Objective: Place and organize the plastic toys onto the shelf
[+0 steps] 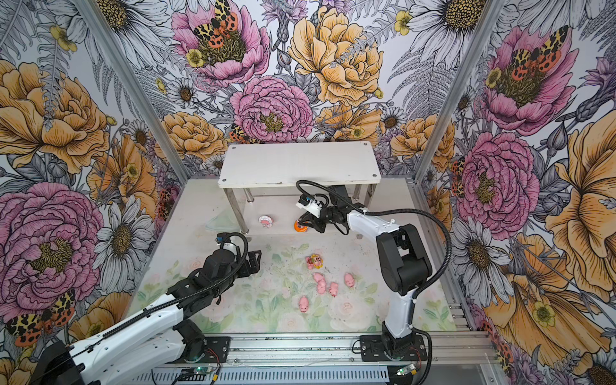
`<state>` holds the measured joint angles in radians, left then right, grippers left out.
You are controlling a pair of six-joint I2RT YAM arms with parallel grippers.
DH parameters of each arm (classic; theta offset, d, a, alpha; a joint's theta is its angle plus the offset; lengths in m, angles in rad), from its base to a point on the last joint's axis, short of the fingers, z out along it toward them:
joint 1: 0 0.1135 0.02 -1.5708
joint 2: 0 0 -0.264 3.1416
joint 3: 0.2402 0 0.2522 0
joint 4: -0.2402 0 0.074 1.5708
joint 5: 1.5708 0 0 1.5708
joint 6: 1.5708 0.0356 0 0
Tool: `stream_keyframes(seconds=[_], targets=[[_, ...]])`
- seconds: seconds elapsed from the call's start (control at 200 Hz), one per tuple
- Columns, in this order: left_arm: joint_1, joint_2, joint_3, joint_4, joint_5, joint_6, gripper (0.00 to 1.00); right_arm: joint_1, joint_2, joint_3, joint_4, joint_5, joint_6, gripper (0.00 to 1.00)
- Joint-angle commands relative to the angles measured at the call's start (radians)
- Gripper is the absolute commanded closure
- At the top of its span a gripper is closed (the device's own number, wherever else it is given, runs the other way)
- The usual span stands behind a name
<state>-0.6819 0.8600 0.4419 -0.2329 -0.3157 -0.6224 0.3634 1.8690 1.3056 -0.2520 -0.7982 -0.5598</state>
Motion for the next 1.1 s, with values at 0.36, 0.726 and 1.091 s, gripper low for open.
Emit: stream_keyframes(seconds=[0.36,0.726,1.091], targets=[[0.010,0.027,0.034,0.043,0.036,0.012,0.01,-0.006,0.058,0.046,-0.034,-0.022,-0.009,0.97],[0.012,0.024,0.035,0.033,0.036,0.012,0.01,-0.005,0.091,0.090,-0.033,-0.021,-0.005,0.87],[0.012,0.028,0.037,0.033,0.038,0.011,0.01,-0.005,0.096,0.093,-0.033,-0.020,0.013,0.68]])
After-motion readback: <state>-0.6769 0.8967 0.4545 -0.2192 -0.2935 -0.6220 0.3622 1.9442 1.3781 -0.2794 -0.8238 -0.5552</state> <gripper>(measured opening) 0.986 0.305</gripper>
